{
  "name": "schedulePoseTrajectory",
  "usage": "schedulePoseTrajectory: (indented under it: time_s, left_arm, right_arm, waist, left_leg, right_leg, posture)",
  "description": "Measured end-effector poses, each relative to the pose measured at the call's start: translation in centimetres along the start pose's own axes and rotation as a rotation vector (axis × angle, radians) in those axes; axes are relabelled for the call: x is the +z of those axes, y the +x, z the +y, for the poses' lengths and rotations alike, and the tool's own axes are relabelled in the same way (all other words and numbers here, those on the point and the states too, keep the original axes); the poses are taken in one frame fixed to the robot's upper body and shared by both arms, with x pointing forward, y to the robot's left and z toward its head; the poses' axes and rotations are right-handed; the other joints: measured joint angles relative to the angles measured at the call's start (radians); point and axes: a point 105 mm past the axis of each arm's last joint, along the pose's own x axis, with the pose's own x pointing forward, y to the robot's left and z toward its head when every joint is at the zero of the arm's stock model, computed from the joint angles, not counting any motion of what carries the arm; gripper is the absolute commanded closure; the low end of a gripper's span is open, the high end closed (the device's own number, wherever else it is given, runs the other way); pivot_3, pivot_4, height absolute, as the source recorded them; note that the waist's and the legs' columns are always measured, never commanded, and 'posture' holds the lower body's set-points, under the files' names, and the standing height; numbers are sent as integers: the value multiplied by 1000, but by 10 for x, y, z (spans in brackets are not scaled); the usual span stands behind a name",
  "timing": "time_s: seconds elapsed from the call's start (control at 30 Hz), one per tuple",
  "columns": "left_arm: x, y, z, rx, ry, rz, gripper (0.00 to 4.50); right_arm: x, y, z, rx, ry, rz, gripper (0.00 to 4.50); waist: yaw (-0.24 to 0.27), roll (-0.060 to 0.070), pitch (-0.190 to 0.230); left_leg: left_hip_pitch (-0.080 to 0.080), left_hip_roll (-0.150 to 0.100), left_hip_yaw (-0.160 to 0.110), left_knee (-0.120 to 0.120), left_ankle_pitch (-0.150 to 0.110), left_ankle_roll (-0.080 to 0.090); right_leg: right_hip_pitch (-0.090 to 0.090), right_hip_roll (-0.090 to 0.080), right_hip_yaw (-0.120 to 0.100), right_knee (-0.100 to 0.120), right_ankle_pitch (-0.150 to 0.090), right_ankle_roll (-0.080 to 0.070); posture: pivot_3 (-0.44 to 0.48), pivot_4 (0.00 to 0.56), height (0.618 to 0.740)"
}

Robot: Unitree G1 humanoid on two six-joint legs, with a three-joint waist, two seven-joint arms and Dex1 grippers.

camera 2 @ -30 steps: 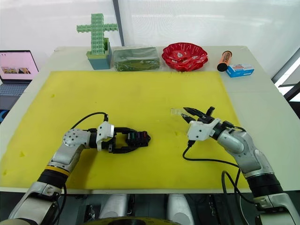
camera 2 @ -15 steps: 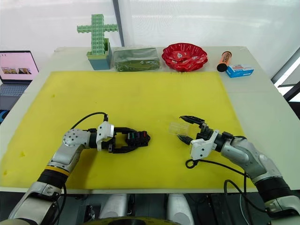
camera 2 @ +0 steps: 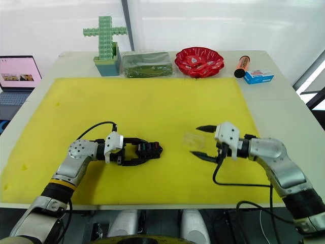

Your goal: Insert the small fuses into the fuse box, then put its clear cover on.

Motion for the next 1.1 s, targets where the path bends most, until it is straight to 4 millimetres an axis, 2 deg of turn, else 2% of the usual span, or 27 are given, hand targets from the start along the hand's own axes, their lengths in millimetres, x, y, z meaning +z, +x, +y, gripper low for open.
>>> schedulePoseTrajectory:
  time_s: [0.07,0.27,0.5,0.73,0.77,1.0,1.07,1.1]
  left_arm:
    - [0,0,0,-1,1,0,1681]
    - [0,0,0,-4,1,1,1681]
    - [1,0,0,-10,4,3,1681]
    - [1,0,1,-12,4,4,1681]
    - [1,0,1,-13,4,4,1681]
    - [0,1,3,-24,6,13,1681]
    - [-1,0,3,-33,1,14,1681]
    - [-1,0,6,-40,-2,15,1681]
  right_arm:
    - [-3,4,-4,-6,27,-3,29]
    - [-28,12,-2,-11,81,58,29]
    - [-28,18,-3,-2,85,64,29]
    - [-35,20,-3,-13,105,70,2520]
    - [-35,21,-4,-17,106,69,2716]
    - [-28,16,-1,44,61,96,2692]
    - [-15,16,1,94,18,103,2692]
    - [2,22,0,117,8,82,2692]
  waist:
    - [0,0,0]
    - [-1,0,0]
    - [-1,0,0]
    - [-1,0,0]
    - [-1,0,0]
    - [-1,1,1]
    - [-1,2,1]
    - [-5,3,2]
  left_leg:
    - [-1,0,0,0,0,0]
    - [-1,0,0,1,0,0]
    - [-2,0,0,1,0,0]
    - [-2,0,0,1,0,0]
    - [-2,0,0,1,0,0]
    - [-2,0,0,1,0,0]
    - [-2,0,0,2,0,0]
    - [-2,0,0,2,0,0]
  right_leg:
    - [0,0,0,0,0,0]
    - [-1,0,0,0,0,0]
    - [-1,0,0,0,0,0]
    - [-1,0,0,0,0,1]
    - [-1,0,0,0,0,1]
    - [-2,0,0,1,0,1]
    - [-2,1,0,1,0,1]
    - [-3,1,0,2,1,1]
  posture:
    - [0,150,740]
    - [0,150,740]
    - [0,150,740]
    - [0,150,740]
    - [0,150,740]
    - [0,150,740]
    - [0,150,740]
    - [0,150,740]
